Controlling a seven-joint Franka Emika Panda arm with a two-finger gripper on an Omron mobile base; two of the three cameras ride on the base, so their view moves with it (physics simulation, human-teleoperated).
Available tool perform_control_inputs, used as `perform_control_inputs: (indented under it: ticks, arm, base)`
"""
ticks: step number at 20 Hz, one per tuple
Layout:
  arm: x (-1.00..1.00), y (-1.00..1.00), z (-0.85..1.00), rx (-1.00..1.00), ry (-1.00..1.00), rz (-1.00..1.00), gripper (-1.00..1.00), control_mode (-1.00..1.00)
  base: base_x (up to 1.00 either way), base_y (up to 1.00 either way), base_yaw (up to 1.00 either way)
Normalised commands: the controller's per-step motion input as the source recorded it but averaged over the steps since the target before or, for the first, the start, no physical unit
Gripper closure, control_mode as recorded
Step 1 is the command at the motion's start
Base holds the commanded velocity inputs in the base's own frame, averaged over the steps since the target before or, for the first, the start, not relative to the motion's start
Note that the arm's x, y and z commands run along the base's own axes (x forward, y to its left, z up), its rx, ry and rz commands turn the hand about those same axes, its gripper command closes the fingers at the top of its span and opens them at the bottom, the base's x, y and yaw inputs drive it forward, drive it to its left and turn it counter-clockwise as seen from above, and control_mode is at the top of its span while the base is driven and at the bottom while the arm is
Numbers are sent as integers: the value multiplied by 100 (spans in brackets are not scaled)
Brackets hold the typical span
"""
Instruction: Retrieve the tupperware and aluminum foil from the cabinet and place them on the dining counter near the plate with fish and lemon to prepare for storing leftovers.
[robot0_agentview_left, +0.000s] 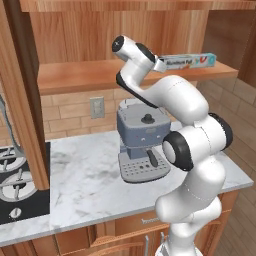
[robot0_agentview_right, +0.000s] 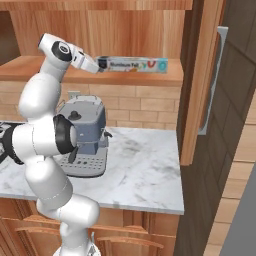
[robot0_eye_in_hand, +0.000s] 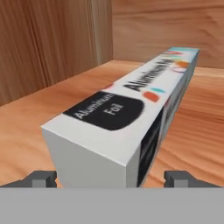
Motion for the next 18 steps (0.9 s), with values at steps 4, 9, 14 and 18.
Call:
perform_control_inputs:
  ticks: [4,9,14,18]
  arm:
    - [0,-10,-19,0,-8,-14,-100,-100]
    - [0,-4,-17,0,-20,-12,-100,-100]
    - [0,-3,-7,0,-29,-11,-100,-100]
    - [0,-10,-20,0,-23,-13,-100,-100]
  base:
    - [0,0,0]
    - [0,0,0]
    - [0,0,0]
    - [0,0,0]
